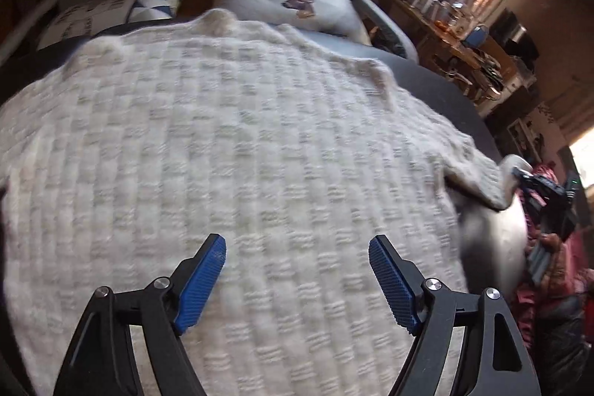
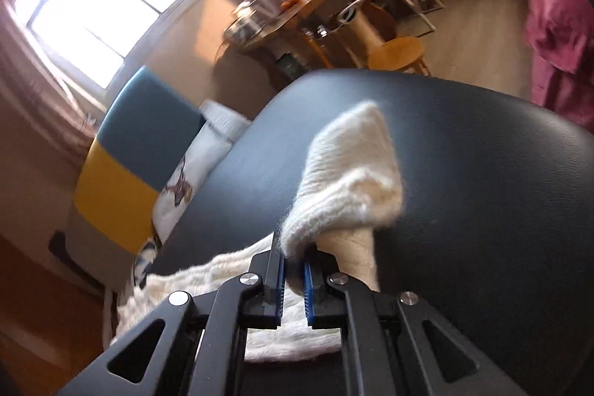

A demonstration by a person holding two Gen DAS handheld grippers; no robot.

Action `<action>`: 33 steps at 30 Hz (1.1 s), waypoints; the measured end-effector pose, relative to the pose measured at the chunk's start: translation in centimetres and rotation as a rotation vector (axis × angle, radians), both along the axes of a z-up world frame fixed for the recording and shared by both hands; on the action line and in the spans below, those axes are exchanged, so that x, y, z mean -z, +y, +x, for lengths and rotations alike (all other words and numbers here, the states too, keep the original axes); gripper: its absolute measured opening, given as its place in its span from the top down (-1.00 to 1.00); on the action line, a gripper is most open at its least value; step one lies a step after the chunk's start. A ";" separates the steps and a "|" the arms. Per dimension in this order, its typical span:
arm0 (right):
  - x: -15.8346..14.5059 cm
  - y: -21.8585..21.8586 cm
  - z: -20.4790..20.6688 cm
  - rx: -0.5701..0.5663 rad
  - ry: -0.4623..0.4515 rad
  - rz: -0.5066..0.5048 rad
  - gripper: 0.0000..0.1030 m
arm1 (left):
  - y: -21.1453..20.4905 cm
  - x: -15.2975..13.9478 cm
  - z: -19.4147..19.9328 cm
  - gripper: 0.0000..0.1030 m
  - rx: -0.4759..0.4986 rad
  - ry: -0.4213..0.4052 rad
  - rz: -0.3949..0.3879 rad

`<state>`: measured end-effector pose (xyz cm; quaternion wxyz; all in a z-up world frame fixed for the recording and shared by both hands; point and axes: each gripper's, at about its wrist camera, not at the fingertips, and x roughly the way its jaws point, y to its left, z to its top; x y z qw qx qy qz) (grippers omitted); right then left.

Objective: Fold clothes
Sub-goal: 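Lift the sleeve cuff with the right gripper toward the left gripper, then grasp the cuff with the left gripper while the right gripper releases it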

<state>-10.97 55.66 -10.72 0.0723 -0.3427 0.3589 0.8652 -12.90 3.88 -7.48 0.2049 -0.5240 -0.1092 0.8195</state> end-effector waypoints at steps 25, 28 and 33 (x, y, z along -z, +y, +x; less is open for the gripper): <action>1.8 -10.7 -2.1 -0.394 -0.172 0.721 0.71 | 34.8 4.7 -13.2 -0.56 0.289 -0.565 0.317; 1.8 -10.8 -1.9 -0.403 -0.171 0.722 0.57 | 35.7 4.0 -13.0 0.06 0.316 -0.500 0.268; 0.5 -8.8 0.2 -0.297 -0.135 0.575 0.57 | 36.1 1.7 -12.6 0.85 0.359 -0.364 0.174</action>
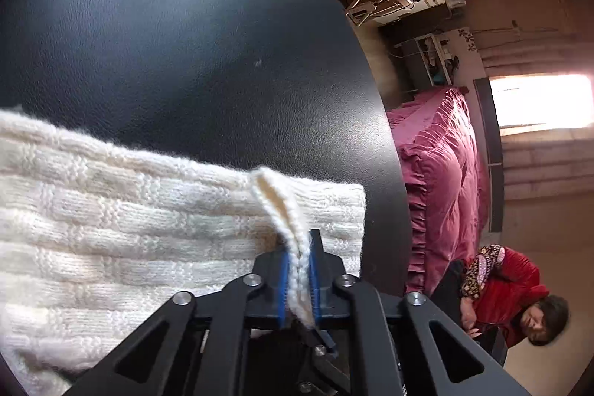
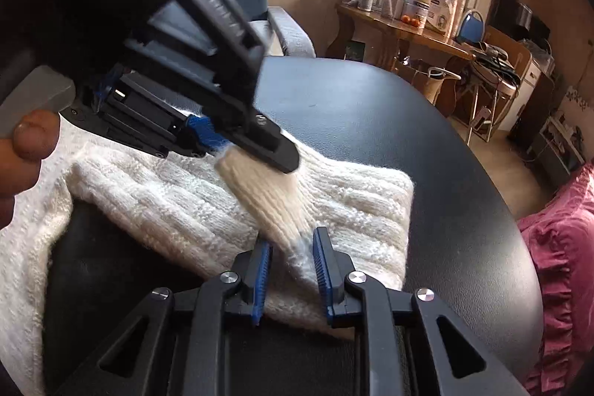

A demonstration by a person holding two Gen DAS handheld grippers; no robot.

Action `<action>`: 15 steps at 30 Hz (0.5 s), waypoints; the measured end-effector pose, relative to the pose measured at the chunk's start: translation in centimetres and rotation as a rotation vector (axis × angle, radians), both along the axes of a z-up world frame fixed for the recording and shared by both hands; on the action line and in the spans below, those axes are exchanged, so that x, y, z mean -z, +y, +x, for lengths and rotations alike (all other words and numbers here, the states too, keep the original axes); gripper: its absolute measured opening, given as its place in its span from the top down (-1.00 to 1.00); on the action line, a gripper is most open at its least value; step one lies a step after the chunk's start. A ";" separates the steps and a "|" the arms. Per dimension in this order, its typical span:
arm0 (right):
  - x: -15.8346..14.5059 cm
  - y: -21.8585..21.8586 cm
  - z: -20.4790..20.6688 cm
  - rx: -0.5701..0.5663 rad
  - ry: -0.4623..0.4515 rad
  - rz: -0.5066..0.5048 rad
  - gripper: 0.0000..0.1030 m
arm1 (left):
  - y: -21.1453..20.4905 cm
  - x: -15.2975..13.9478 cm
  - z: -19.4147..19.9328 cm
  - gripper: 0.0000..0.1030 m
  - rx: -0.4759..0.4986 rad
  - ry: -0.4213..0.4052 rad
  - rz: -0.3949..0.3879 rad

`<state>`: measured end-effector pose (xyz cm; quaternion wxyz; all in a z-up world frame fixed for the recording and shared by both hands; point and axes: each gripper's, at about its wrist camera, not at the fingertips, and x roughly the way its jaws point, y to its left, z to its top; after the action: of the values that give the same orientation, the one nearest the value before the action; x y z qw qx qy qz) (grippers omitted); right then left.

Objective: Fold clothes
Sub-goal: 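Grasp the cuff with the left gripper while the right gripper releases it, then carry the sleeve across the sweater body with the left gripper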

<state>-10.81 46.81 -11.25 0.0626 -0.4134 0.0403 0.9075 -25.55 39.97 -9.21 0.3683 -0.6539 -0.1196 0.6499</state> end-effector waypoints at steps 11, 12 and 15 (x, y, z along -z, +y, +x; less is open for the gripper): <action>3.3 6.2 7.7 0.232 0.170 -1.088 0.30 | -9.3 -15.5 -2.7 0.86 -0.144 0.387 0.101; 3.4 5.9 7.9 0.226 0.194 -1.163 0.28 | -11.1 -17.1 -3.0 0.86 -0.166 0.417 0.106; 3.3 4.0 7.1 0.188 0.251 -1.318 -0.01 | -17.0 -21.4 -3.8 0.86 -0.226 0.499 0.106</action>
<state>-3.73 50.82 -14.55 -0.1289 -0.2515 0.6281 0.7250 -29.35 22.99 12.17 0.3453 -0.4359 -0.1312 0.8207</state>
